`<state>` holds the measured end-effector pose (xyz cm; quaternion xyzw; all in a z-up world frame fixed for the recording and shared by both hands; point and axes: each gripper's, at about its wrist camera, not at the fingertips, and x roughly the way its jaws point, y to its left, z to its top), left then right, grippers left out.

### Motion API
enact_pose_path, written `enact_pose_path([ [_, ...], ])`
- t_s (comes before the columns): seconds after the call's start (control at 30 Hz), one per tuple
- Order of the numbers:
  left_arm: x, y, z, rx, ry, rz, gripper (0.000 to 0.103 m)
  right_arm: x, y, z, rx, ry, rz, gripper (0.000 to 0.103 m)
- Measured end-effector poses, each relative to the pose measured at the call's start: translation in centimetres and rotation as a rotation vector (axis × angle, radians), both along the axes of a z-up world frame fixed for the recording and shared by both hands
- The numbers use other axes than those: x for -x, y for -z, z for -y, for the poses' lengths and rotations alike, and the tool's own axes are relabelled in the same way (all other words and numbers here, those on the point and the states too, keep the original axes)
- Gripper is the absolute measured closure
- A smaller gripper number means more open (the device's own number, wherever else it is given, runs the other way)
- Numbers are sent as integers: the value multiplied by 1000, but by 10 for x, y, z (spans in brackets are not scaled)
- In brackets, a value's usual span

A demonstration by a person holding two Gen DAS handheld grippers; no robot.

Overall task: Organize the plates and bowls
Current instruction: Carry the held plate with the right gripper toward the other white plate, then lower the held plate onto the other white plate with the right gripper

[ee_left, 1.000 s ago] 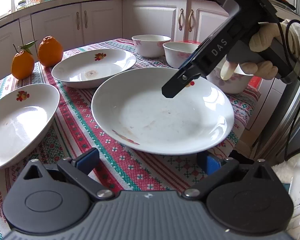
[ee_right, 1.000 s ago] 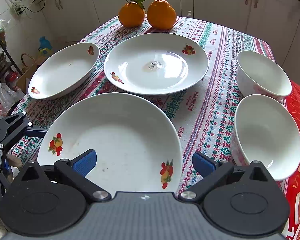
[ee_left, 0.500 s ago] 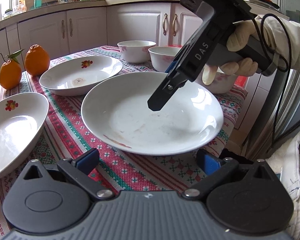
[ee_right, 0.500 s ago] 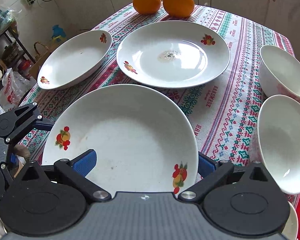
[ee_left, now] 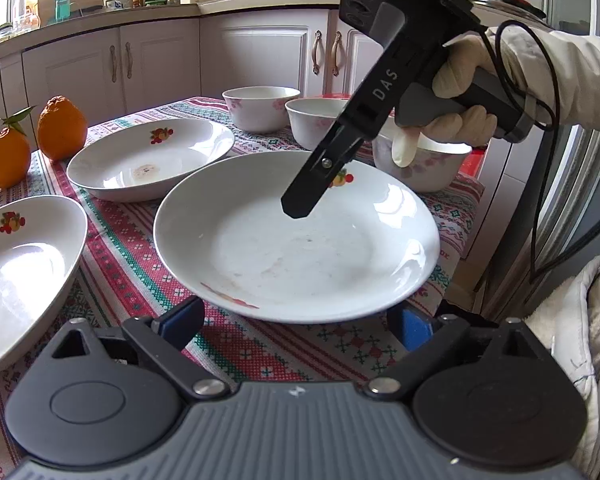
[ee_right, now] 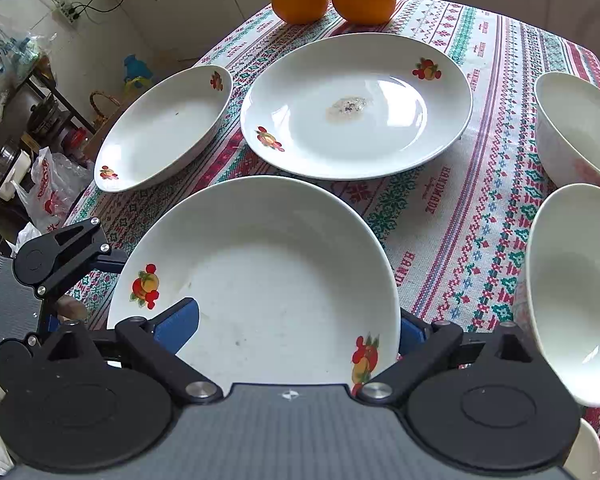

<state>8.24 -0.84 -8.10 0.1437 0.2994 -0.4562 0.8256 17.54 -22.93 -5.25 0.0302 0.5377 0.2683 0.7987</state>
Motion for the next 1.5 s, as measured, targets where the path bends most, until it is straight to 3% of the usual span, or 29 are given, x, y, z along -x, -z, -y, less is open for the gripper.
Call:
enact_pose_path([
  [0.7, 2, -2, -1, -4, 12, 5, 9, -5, -4, 18, -94, 32, -29, 4],
  [1.17, 8, -18, -21, 10, -36, 10, 9, -10, -20, -9, -100, -11, 7, 4],
  [1.5, 4, -37, -52, 31, -131, 30, 9, -28, -40, -45, -97, -93, 52, 4],
])
